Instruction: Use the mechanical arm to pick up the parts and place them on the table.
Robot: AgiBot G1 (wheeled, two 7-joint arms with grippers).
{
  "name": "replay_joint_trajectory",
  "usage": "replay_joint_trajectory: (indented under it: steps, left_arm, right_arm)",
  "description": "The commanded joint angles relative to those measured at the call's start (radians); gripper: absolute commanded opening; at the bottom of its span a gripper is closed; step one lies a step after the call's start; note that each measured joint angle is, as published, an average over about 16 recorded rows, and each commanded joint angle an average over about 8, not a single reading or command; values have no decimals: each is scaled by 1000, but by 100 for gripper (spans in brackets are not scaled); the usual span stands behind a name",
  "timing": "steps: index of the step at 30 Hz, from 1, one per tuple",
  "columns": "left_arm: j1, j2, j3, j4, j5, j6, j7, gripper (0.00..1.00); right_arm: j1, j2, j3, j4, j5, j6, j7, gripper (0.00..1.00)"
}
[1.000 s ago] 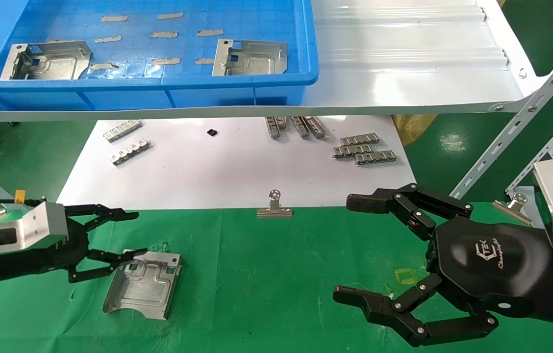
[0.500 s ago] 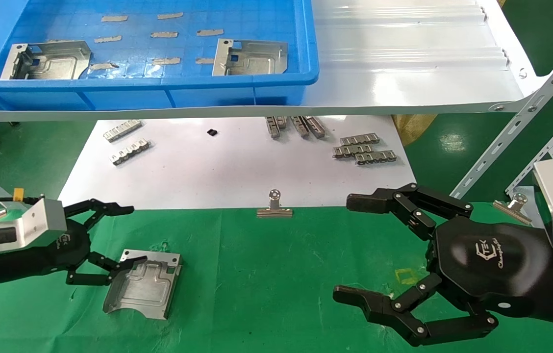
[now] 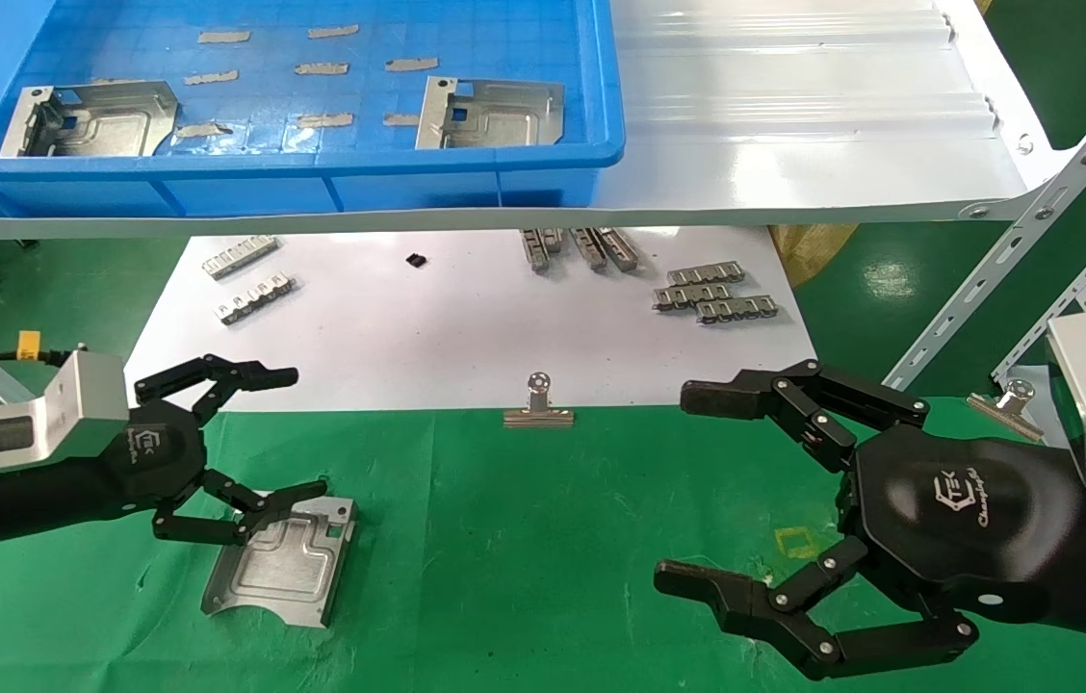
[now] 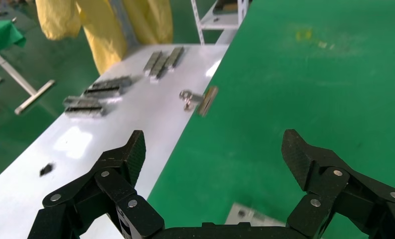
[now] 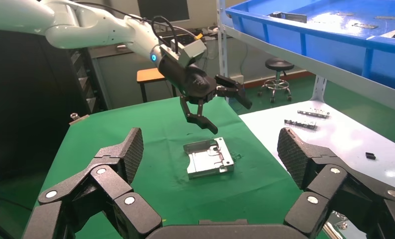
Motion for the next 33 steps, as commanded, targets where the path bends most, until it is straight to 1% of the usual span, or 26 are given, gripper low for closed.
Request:
replay_joint_trajectory:
  steps: [1, 33]
  left_arm:
    - [18, -8, -17, -45, -10, -3, -35, 100]
    - [312, -141, -288, -770, -169, -53, -595, 100]
  right_arm:
    - [0, 0, 0, 0, 0, 0, 0, 100]
    - [0, 0, 0, 0, 0, 0, 0, 100]
